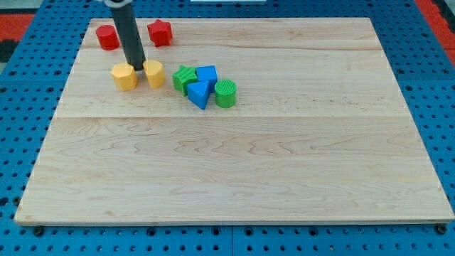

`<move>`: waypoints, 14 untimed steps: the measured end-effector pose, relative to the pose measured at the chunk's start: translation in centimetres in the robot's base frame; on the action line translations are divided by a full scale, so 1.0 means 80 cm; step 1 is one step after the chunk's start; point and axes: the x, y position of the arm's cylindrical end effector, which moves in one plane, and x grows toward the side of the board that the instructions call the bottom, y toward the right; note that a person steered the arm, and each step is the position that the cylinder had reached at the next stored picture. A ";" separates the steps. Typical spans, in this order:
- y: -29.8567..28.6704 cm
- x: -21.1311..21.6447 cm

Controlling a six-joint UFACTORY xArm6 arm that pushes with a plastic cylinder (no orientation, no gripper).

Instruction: Move the red circle to the vertical bottom of the blue triangle

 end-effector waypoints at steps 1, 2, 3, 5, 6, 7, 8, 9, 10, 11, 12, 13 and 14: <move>-0.030 -0.001; -0.095 -0.045; -0.129 -0.073; -0.152 -0.114; -0.105 -0.134; 0.018 -0.124; 0.075 -0.077; 0.034 -0.091; -0.008 -0.111; -0.052 -0.091; -0.007 -0.055; 0.148 -0.035; 0.284 -0.020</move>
